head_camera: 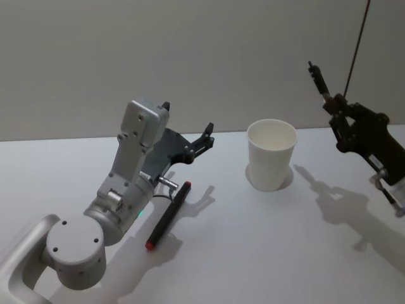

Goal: Place the pen into the pen holder.

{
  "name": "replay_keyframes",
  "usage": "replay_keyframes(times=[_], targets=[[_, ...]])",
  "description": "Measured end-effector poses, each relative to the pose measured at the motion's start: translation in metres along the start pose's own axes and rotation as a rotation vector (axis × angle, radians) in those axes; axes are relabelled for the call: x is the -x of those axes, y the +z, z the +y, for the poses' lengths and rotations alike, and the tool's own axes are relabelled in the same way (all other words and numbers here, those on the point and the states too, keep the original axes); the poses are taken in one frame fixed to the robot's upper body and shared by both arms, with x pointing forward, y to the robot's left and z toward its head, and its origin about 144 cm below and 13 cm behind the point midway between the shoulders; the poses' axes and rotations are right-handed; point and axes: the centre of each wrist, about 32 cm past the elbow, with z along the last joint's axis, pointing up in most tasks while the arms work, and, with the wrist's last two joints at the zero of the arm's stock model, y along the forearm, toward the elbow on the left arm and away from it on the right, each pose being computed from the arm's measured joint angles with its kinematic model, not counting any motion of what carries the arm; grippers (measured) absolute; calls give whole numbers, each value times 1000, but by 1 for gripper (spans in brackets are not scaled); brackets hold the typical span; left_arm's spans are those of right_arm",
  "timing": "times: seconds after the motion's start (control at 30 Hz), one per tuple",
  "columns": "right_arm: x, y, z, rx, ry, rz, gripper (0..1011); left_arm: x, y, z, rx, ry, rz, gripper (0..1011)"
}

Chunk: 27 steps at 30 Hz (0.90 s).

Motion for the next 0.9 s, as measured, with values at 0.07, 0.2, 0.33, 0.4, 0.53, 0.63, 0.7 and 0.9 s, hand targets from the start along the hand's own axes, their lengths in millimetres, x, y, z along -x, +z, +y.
replay_keyframes(times=[0.07,0.2,0.33,0.4,0.53,0.63,0.7,0.9], targets=[[-1,-2,3,-2,3,-8,106,0,0,0,0,0,0,1001],[-4,-8,15,-17,16,-24,107,0,0,0,0,0,0,1001],[-6,-12,24,-28,26,-34,106,0,0,0,0,0,0,1001],[-7,-15,29,-33,32,-38,106,0,0,0,0,0,0,1001],[-8,-20,38,-38,42,-42,106,0,0,0,0,0,0,1001],[-9,-24,44,-42,52,-45,106,0,0,0,0,0,0,1001],[-9,-25,46,-43,56,-47,106,0,0,0,0,0,0,1001],[-9,-33,56,-46,72,-48,106,0,0,0,0,0,0,1001]])
